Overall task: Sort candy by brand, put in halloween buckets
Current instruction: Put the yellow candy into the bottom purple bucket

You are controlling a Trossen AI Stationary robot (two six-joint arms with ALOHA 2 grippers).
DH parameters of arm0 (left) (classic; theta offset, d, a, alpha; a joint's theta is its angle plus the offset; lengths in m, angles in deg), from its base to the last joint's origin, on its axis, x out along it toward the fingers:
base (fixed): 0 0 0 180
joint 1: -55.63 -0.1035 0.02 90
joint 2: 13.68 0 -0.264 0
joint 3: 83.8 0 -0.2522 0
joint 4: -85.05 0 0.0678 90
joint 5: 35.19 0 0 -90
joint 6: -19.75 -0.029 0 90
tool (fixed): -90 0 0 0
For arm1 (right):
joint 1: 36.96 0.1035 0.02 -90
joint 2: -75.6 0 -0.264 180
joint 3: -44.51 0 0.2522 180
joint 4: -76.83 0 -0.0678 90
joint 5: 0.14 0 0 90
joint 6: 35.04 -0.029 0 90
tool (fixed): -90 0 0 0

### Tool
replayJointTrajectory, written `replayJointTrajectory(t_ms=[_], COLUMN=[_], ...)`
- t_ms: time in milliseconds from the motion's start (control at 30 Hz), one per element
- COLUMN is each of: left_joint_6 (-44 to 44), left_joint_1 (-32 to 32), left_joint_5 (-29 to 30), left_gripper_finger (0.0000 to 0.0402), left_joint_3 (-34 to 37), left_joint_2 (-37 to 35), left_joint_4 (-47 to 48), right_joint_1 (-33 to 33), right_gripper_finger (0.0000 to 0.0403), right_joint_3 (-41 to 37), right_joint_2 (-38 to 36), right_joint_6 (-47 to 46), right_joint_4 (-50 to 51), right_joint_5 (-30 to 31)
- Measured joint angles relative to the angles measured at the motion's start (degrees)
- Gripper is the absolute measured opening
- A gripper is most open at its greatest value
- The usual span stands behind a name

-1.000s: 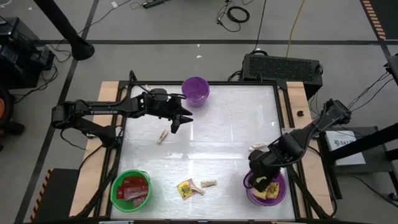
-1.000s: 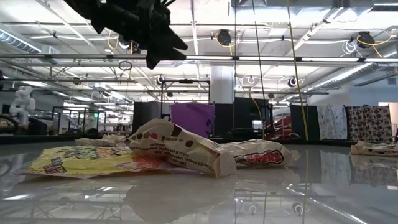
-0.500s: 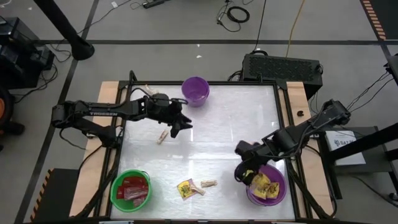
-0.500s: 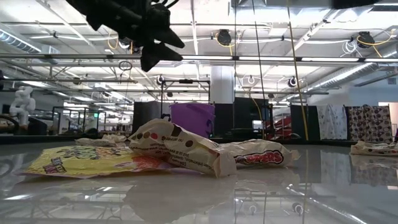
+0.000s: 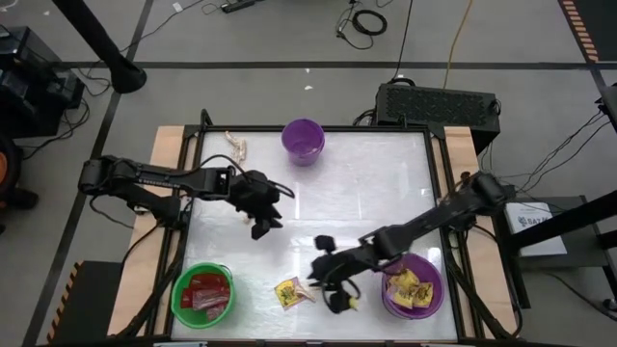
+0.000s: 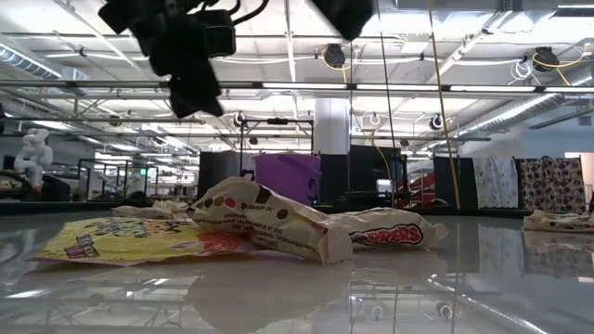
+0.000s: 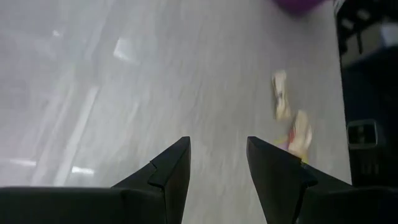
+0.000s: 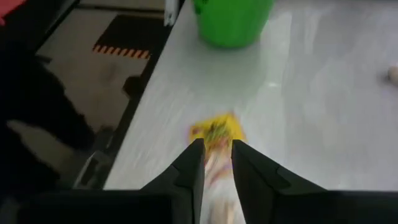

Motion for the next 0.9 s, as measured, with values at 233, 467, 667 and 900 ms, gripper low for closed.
replayJointTrajectory(t_ms=[233,467,667,900], left_joint_6=[-1.5,-4.0,-4.3,-4.6], left_joint_1=[0.9,2.5,4.5,5.5], left_joint_5=[0.3,2.7,7.1,14.2], left_gripper_finger=[0.0164,0.0164,0.0164,0.0164], left_joint_3=[0.0,0.0,0.0,0.0], left_joint_2=[0.0,0.0,0.0,0.0], left_joint_4=[11.0,20.4,21.1,21.0], right_joint_1=[-4.2,-4.7,-5.8,-6.5], right_gripper_finger=[0.0057,0.0047,0.0047,0.0047], right_joint_3=[0.0,0.0,0.0,0.0], right_joint_2=[7.7,11.8,12.2,12.8], right_joint_6=[-0.4,-0.4,-0.4,0.3], right_joint_4=[-13.0,-18.4,-18.8,-19.1], right_joint_5=[-8.8,-9.0,-9.0,-8.9])
